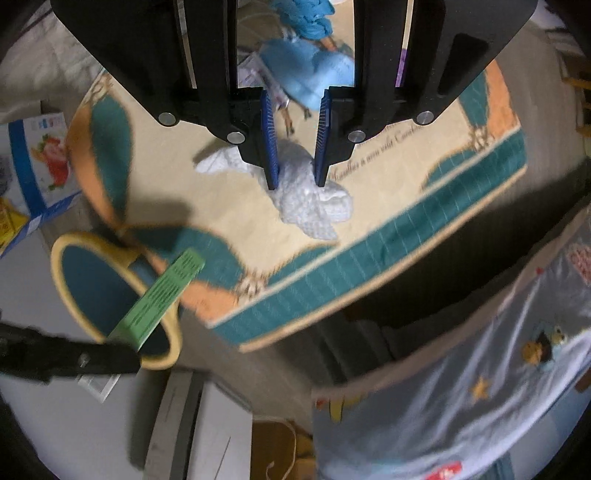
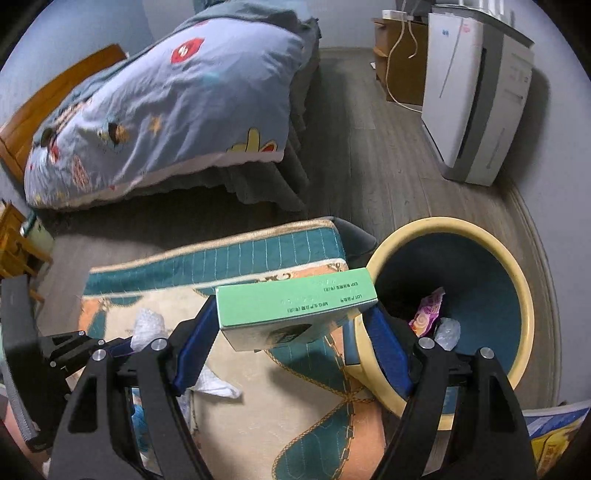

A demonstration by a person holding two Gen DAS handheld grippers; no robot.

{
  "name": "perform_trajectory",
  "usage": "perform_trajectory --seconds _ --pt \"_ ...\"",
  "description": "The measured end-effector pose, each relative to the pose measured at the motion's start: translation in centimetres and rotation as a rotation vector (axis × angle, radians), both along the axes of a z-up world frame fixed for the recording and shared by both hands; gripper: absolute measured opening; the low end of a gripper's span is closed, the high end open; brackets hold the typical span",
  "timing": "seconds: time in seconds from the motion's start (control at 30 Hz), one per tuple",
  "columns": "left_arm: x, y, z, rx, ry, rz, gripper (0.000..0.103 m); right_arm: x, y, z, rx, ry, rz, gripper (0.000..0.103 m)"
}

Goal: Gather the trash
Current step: 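Carry the medicine box and tissue over the trash bin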

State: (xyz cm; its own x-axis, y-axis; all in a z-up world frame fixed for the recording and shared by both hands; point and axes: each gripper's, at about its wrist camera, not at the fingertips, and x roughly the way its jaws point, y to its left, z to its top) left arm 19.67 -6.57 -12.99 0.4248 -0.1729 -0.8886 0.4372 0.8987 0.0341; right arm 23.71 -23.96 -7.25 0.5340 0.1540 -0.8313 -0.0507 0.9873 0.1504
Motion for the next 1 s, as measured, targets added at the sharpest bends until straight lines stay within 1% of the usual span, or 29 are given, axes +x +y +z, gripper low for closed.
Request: perform_trajectory --seconds 0.2,0.37,0.53,0.63,0.73,1.0 --pt "0.6 -0.7 3.1 -0.062 -0.081 0.020 0.020 -0.3 -2.3 1.8 0.045 -0.039 -0.041 0.076" --pt "0.6 -1.8 4.5 -0.094 -0.121 0.011 0.020 -0.5 -4.7 2.9 0.060 -0.066 -0.087 0.076" --pt "-0.2 -3.5 5.2 -0.115 -0.147 -0.011 0.020 -0.8 -7.8 4.2 0.081 -0.101 -0.156 0.076" --pt "-0.4 -4.7 5.1 -0.125 -0.150 -0.019 0.020 -1.0 -9.2 4.4 0.087 -0.108 -0.181 0.076" --pt "-0.6 -6.0 5.1 -0.119 -0.161 -0.036 0.021 -1.2 -10.3 4.3 0.078 -0.107 -0.198 0.076" --pt "-1.1 -9.7 5.6 -0.162 -0.181 -0.074 0.021 -1.8 -13.8 3.6 0.066 -0.098 -0.256 0.076"
